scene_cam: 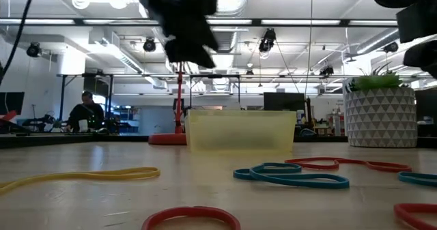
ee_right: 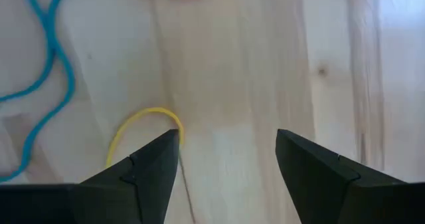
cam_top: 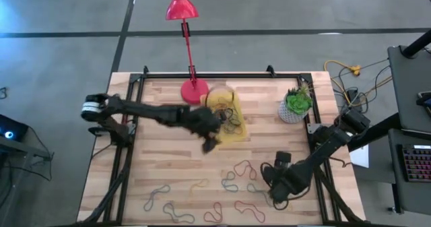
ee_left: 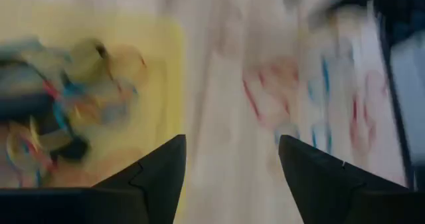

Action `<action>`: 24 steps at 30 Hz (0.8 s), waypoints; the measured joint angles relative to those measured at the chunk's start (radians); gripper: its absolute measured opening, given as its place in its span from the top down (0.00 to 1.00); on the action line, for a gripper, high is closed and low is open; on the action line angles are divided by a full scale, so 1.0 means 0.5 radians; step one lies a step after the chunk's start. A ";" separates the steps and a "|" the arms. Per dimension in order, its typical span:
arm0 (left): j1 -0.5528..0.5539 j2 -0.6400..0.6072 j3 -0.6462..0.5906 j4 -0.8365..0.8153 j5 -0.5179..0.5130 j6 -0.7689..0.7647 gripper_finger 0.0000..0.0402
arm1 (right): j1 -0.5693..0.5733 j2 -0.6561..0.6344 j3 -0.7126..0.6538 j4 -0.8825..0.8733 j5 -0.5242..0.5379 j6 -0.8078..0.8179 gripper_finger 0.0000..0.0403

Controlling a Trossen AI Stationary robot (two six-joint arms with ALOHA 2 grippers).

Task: Pick and place rubber bands into bin
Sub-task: Put the red rubber band into the yellow bin

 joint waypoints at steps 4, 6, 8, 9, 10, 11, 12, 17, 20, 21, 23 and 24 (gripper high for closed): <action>-0.282 -0.136 -0.022 -0.307 -0.265 -0.017 0.44 | -0.085 0.021 -0.034 0.266 0.098 -0.231 0.41; -0.420 -0.173 -0.022 -0.417 -0.422 -0.112 0.44 | -0.158 0.028 -0.036 0.387 0.112 -0.329 0.41; -0.546 -0.187 -0.022 -0.507 -0.553 -0.276 0.44 | -0.234 0.028 -0.036 0.431 0.115 -0.401 0.41; -0.596 -0.190 -0.023 -0.532 -0.605 -0.354 0.44 | -0.272 0.028 -0.036 0.466 0.124 -0.434 0.41; -0.641 -0.190 -0.024 -0.545 -0.650 -0.432 0.44 | -0.306 0.028 -0.036 0.496 0.137 -0.480 0.41; -0.685 -0.190 -0.024 -0.565 -0.690 -0.506 0.44 | -0.337 0.028 -0.036 0.514 0.154 -0.535 0.41; -0.725 -0.191 -0.024 -0.597 -0.726 -0.581 0.44 | -0.367 0.029 -0.039 0.543 0.162 -0.594 0.41; -0.852 -0.191 -0.024 -0.714 -0.805 -0.811 0.44 | -0.478 0.113 -0.047 0.719 0.159 -0.809 0.41; -0.904 -0.191 -0.024 -0.737 -0.809 -0.895 0.44 | -0.526 0.183 -0.047 0.742 0.158 -0.835 0.41; -0.918 -0.191 -0.024 -0.749 -0.810 -0.930 0.44 | -0.538 0.208 -0.044 0.755 0.161 -0.831 0.41; -0.945 -0.191 -0.024 -0.758 -0.810 -0.954 0.44 | -0.565 0.247 -0.036 0.768 0.143 -0.832 0.41; -0.954 -0.191 -0.024 -0.758 -0.810 -0.974 0.44 | -0.578 0.274 -0.036 0.770 0.113 -0.835 0.42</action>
